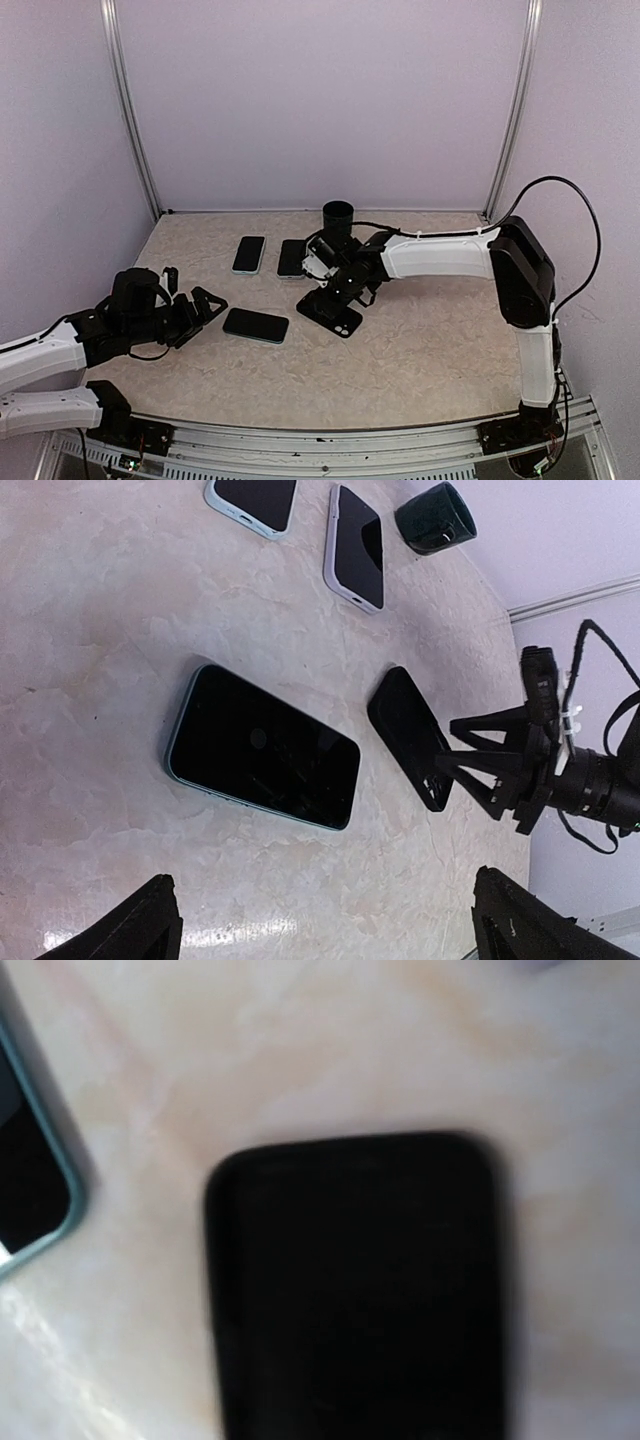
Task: Put the phone into the phone case
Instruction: Place the phone case at the center of the board, then pick up the phone case from the center of the board.
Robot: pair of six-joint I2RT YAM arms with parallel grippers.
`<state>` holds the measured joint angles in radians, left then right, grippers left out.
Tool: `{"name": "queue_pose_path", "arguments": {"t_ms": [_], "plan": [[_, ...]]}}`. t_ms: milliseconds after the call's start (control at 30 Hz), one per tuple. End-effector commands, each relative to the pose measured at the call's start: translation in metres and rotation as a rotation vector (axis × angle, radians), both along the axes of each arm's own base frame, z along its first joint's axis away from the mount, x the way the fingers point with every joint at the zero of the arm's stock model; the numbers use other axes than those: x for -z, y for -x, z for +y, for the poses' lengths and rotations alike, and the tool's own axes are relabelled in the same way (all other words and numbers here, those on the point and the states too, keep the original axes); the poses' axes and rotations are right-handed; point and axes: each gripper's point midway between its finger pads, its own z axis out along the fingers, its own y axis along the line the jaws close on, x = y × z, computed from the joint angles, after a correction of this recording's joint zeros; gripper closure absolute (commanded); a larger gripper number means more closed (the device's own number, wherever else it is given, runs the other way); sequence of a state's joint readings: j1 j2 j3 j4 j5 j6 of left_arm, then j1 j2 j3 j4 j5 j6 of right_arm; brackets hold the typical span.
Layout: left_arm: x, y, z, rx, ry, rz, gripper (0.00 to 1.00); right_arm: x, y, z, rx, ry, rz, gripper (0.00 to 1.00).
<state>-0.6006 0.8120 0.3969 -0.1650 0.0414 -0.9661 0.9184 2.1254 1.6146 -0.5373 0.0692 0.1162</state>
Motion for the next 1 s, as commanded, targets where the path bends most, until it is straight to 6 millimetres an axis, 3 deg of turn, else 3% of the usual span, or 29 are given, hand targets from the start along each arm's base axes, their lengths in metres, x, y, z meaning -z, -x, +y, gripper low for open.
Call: {"name": "queue_pose_path", "arguments": {"t_ms": [0,233,400,733,967], "plan": [[-0.002,-0.002,0.002,-0.013,0.009,-0.007,0.01,-0.041,-0.032,-0.035,-0.013,0.027,-0.106,0.57],[0.004,-0.001,0.001,-0.011,0.01,0.009,0.01,-0.012,-0.036,-0.038,-0.124,0.116,-0.051,0.56],[0.005,0.0,0.004,-0.017,0.0,0.012,0.01,0.003,-0.046,-0.035,-0.109,0.117,-0.01,0.55],[0.011,0.004,0.006,-0.022,0.002,0.023,0.01,0.023,-0.054,-0.035,-0.102,0.128,0.02,0.56],[0.012,0.002,0.003,-0.014,0.011,0.025,0.01,0.028,-0.056,-0.037,-0.088,0.124,0.02,0.62]]}}
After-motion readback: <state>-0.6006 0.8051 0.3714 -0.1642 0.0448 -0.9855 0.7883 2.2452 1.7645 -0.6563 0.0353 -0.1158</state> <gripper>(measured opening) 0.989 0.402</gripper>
